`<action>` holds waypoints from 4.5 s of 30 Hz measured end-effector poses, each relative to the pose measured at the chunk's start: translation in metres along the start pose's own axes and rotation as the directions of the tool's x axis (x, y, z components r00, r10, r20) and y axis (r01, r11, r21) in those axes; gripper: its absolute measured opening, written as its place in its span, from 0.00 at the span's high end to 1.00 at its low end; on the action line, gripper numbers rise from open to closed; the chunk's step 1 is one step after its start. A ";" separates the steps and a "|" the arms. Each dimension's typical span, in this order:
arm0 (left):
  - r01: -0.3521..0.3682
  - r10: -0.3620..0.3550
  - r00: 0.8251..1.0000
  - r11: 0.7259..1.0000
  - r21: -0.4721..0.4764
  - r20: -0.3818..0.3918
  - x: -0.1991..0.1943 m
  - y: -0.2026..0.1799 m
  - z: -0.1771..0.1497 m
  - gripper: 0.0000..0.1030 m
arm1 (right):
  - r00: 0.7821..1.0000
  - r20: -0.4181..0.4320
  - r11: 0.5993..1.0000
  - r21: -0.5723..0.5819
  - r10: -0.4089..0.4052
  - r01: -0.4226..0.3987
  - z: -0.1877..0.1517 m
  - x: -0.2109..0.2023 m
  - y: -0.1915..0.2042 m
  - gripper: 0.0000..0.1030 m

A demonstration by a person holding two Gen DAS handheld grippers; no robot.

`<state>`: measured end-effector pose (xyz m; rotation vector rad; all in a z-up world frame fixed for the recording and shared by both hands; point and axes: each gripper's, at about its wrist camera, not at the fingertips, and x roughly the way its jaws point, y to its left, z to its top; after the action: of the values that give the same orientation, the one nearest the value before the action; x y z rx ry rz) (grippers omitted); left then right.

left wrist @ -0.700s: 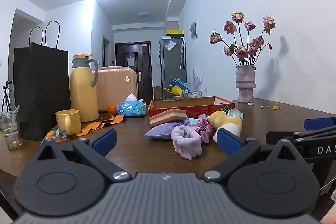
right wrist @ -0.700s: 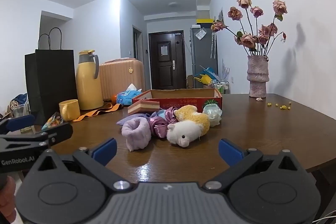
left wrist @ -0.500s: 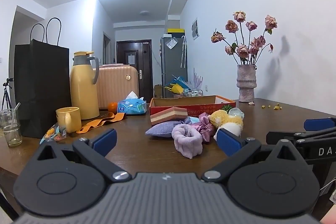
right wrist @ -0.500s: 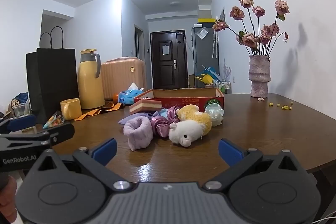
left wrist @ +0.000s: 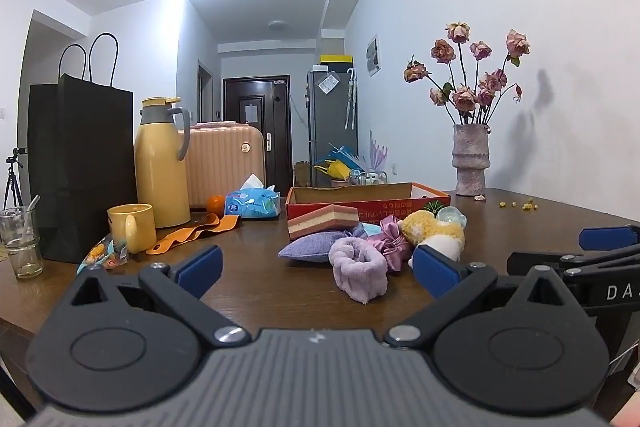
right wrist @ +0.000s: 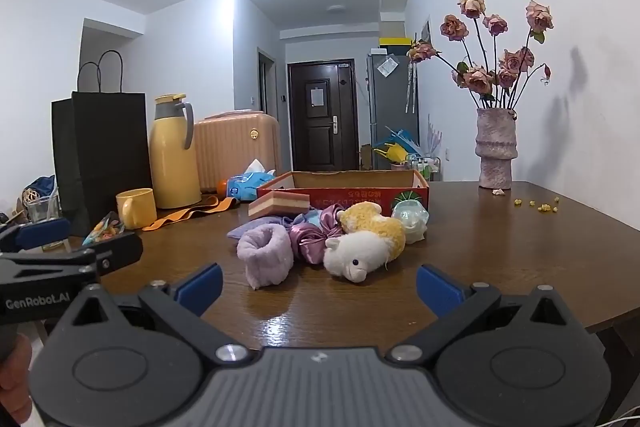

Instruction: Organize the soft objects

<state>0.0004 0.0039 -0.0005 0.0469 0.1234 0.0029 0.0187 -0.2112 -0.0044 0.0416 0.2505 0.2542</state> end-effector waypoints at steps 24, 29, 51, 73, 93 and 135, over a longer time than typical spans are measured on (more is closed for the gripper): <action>-0.002 0.002 1.000 1.000 0.004 -0.001 0.000 -0.001 0.003 0.00 | 1.000 0.006 1.000 0.001 0.001 -0.001 0.001 -0.002 -0.002 0.00; -0.001 0.001 1.000 1.000 0.006 0.002 0.001 -0.001 0.003 0.00 | 1.000 0.007 1.000 0.002 0.001 -0.002 0.001 -0.002 -0.002 0.00; -0.002 0.002 1.000 1.000 0.006 0.005 0.000 -0.003 0.001 0.00 | 1.000 0.006 1.000 0.004 0.001 -0.001 0.001 -0.002 -0.001 0.00; -0.003 0.003 1.000 1.000 0.007 0.003 0.001 -0.001 0.000 0.00 | 1.000 0.004 1.000 0.007 0.000 0.000 -0.001 -0.002 0.000 0.00; -0.003 0.003 1.000 1.000 0.012 -0.003 0.006 0.003 -0.002 0.00 | 1.000 0.003 1.000 0.005 -0.003 0.003 -0.001 0.000 0.000 0.00; 0.267 -0.510 0.762 0.809 -0.523 -0.400 0.374 0.121 0.068 0.74 | 0.930 -0.236 0.866 0.481 0.282 -0.141 0.103 0.337 -0.034 0.76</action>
<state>0.3804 0.1241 0.0263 -0.4452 0.6868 -0.3960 0.3686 -0.1599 0.0120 0.5070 0.6095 0.4210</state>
